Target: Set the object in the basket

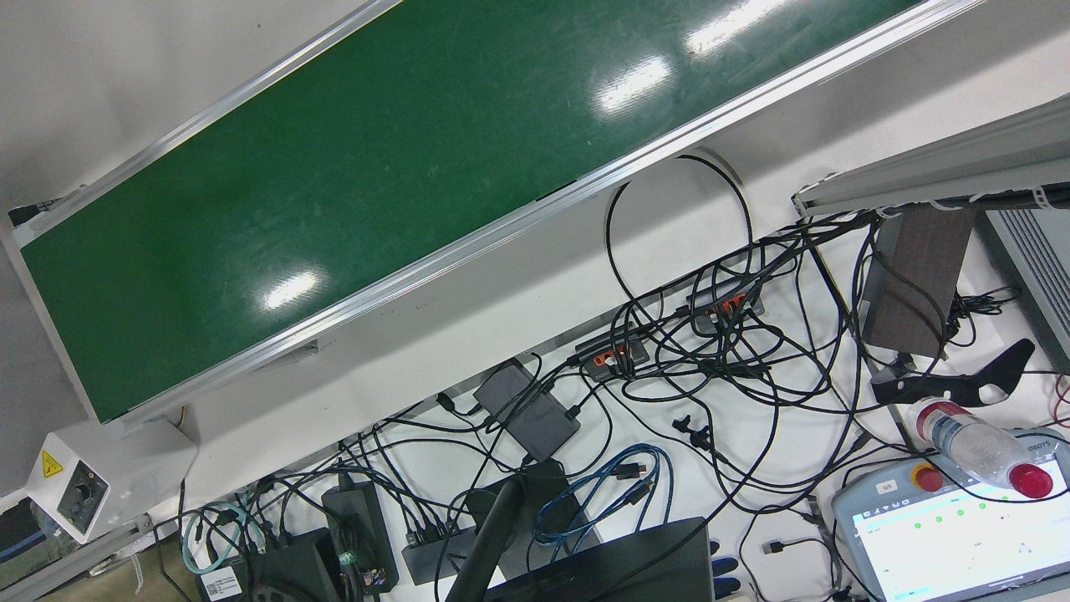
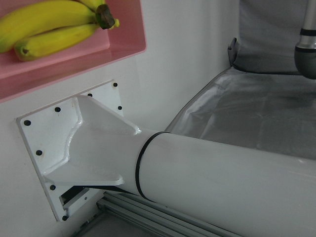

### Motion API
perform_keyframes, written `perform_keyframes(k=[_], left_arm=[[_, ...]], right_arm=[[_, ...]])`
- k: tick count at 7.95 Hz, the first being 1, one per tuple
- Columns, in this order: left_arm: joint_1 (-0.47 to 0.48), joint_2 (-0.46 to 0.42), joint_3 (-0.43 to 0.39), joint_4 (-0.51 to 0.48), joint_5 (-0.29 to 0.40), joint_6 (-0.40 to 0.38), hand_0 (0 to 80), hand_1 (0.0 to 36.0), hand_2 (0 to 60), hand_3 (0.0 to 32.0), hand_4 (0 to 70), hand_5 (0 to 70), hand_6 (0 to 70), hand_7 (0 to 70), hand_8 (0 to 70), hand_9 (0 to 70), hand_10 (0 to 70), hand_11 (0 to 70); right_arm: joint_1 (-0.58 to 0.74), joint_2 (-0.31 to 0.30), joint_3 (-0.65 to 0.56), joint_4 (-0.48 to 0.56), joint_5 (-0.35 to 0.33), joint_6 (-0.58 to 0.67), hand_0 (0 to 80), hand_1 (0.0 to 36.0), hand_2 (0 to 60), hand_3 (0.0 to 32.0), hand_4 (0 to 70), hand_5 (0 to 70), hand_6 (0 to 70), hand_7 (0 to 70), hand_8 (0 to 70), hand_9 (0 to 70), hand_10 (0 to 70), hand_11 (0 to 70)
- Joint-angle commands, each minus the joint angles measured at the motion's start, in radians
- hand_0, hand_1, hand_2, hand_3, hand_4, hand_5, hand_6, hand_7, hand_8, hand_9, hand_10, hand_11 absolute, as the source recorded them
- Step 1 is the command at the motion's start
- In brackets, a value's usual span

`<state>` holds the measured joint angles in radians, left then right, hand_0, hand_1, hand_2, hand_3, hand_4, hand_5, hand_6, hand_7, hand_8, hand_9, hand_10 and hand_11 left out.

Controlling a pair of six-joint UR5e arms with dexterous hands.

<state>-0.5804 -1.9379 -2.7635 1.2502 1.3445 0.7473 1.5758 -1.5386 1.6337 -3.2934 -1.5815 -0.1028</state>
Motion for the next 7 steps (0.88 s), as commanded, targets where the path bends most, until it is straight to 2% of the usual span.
perform_keyframes(k=[1,4,7], left_arm=[[-0.172,0.014,-0.007,-0.009,-0.001,-0.02,26.5,2.9,16.4,0.0,6.7,51.0,7.7,20.3,19.4,26.4,17.6,25.6],[-0.171,0.025,-0.005,-0.009,-0.001,-0.016,24.5,2.1,15.6,0.0,7.5,51.4,8.1,19.8,19.8,25.9,17.2,24.9],[-0.168,0.034,-0.005,-0.009,-0.001,-0.017,27.0,2.5,14.9,0.0,7.7,51.8,7.8,18.6,19.6,25.0,15.9,22.9]], right_arm=[[0.0,0.0,0.0,0.0,0.0,0.0,0.0,0.0,0.0,0.0,0.0,0.0,0.0,0.0,0.0,0.0,0.0,0.0],[0.001,0.0,0.0,0.0,0.0,0.0,0.0,0.0,0.0,0.0,0.0,0.0,0.0,0.0,0.0,0.0,0.0,0.0],[0.001,0.0,0.0,0.0,0.0,0.0,0.0,0.0,0.0,0.0,0.0,0.0,0.0,0.0,0.0,0.0,0.0,0.0]])
